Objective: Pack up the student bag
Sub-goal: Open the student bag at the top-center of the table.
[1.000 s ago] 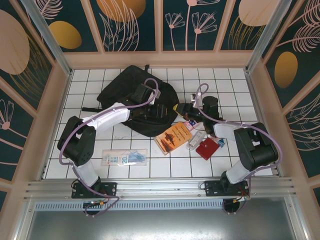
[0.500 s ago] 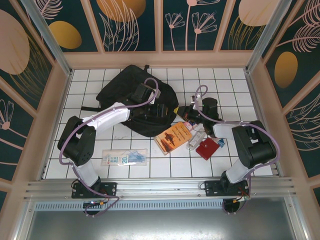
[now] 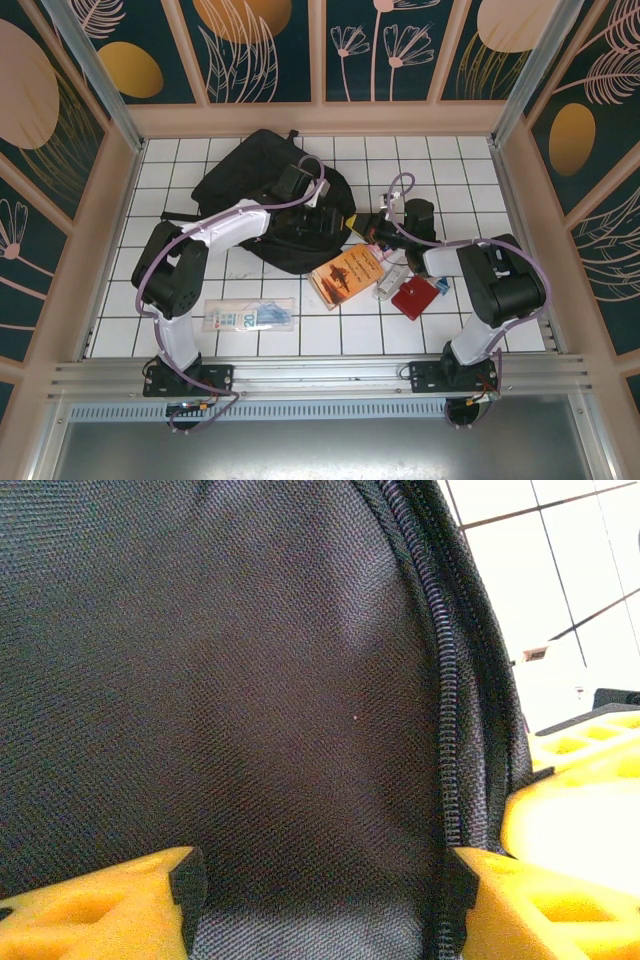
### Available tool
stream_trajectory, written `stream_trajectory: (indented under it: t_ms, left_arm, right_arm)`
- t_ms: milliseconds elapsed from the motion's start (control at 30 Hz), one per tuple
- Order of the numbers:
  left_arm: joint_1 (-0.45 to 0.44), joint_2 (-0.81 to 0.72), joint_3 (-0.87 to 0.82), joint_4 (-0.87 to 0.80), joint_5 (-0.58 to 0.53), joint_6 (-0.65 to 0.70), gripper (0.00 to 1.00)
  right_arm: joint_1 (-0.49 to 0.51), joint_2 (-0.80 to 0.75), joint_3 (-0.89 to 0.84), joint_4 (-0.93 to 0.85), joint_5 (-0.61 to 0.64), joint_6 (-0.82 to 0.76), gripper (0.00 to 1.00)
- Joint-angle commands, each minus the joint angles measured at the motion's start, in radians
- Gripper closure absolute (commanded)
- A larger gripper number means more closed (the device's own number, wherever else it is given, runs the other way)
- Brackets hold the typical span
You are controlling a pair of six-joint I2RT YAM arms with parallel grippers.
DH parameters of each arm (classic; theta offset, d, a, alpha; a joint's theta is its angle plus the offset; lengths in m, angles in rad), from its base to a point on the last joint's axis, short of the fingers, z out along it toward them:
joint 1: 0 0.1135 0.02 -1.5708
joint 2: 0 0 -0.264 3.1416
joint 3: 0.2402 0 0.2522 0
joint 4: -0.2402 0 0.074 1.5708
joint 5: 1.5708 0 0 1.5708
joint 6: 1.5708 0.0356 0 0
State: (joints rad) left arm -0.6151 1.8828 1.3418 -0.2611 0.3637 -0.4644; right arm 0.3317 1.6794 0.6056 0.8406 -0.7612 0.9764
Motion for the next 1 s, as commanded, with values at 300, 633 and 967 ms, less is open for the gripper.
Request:
stream_trajectory:
  t_ms: [300, 633, 967]
  left_arm:
    - [-0.008, -0.034, -0.037, 0.038, 0.088, 0.034, 0.32]
    - [-0.023, 0.034, -0.003, -0.033, -0.049, 0.067, 0.34]
    - [-0.023, 0.024, 0.059, -0.121, -0.265, 0.143, 0.95]
  right_arm:
    - [-0.015, 0.027, -0.012, 0.079, -0.043, 0.021, 1.00]
    - [-0.014, 0.017, -0.008, 0.096, -0.056, 0.041, 1.00]
    - [-0.021, -0.024, -0.010, 0.020, -0.037, -0.010, 1.00]
